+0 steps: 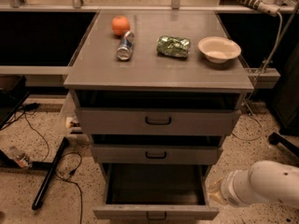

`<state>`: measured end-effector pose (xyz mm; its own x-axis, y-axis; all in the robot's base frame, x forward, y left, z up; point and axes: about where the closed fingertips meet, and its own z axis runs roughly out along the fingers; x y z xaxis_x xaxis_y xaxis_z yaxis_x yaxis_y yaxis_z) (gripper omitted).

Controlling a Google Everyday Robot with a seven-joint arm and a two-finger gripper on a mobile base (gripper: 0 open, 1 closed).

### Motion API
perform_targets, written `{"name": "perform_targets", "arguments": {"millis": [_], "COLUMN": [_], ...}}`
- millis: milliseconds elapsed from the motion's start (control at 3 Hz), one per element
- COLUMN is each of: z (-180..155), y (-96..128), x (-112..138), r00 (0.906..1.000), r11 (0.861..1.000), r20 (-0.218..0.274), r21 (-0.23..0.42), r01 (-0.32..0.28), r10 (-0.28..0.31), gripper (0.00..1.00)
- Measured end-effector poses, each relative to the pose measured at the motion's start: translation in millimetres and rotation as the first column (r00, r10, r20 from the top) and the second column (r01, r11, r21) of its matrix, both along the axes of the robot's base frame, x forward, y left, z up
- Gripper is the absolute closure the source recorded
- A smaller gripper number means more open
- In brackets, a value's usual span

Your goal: Close bottom drawer

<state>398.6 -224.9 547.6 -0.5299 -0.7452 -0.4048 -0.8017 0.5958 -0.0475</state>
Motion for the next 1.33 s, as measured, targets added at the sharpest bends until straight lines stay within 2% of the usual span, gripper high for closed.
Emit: {"name": "perform_targets", "arguments": {"millis": [333,667,1000,1333], "z": [-58,-98,-102,-91], "y": [-13,-17,-17,-9], "x": [6,19,25,16], "r00": [0.9977,0.9914,0.9907,0.9975], "r11": [0.997,0.992,0.991,0.997], "r20": [-0.016,-0.041,-0.038,0.007], "r21": [-0.034,-0.015,-0.007,0.017], "r01": [0.065,0.124,0.13,0.071], "r10": [-0.065,-0.124,-0.13,-0.071], "gripper": [1.0,1.0,1.0,1.0]}}
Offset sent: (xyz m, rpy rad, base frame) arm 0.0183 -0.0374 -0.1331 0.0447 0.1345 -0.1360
